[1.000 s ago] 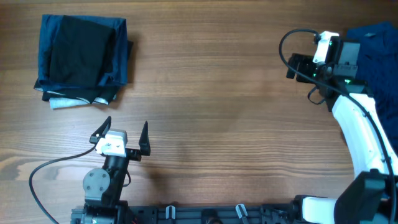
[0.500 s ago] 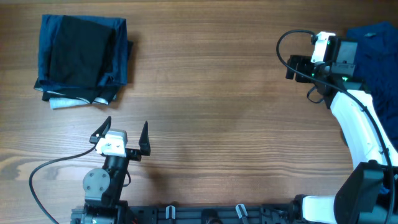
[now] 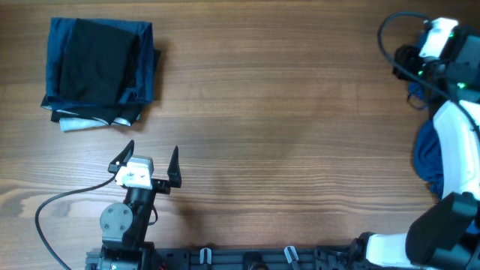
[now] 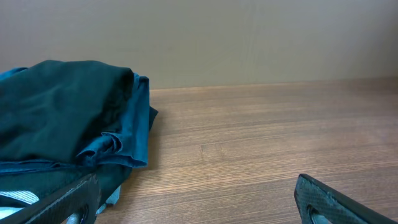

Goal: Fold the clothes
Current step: 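Reach the right gripper to the crumpled blue polo shirt and grasp it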

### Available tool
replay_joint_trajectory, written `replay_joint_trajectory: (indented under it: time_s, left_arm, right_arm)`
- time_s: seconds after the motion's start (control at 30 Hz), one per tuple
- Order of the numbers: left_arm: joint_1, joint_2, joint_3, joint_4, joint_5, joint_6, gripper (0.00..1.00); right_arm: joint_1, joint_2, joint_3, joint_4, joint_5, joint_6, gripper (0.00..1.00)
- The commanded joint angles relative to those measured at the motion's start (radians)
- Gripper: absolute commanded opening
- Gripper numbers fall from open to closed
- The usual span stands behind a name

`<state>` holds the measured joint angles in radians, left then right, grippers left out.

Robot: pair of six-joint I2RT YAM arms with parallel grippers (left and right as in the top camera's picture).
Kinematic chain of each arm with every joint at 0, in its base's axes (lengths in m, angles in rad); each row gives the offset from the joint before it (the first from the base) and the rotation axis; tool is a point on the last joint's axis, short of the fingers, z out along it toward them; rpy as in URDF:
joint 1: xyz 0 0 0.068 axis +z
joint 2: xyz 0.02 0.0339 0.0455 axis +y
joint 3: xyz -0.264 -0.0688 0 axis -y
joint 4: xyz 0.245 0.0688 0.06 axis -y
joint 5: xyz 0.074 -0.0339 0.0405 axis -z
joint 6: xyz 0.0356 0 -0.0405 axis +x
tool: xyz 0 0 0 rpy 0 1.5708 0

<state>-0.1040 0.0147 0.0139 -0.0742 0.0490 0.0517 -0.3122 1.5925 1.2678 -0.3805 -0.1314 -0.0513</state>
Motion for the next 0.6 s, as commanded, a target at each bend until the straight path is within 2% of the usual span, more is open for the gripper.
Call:
replay_joint_trajectory:
  time_s: [0.0, 0.17, 0.3, 0.57]
  left_arm:
    - [-0.005, -0.006, -0.008, 0.0, -0.017, 0.019, 1.0]
    - [-0.005, -0.006, -0.008, 0.0, -0.017, 0.019, 1.0]
    - [-0.005, -0.006, -0.008, 0.0, -0.017, 0.019, 1.0]
    - [-0.005, -0.006, -0.008, 0.0, -0.017, 0.019, 1.0]
  right_arm:
    - [-0.036, 0.13, 0.055, 0.043, -0.021, -0.027, 0.59]
    - [-0.048, 0.282, 0.056, 0.208, -0.004, -0.025, 0.46]
    - [-0.053, 0.362, 0.056, 0.258, 0.139, -0.034, 0.47]
    - [-0.1, 0.464, 0.056, 0.261, 0.123, -0.04, 0.48]
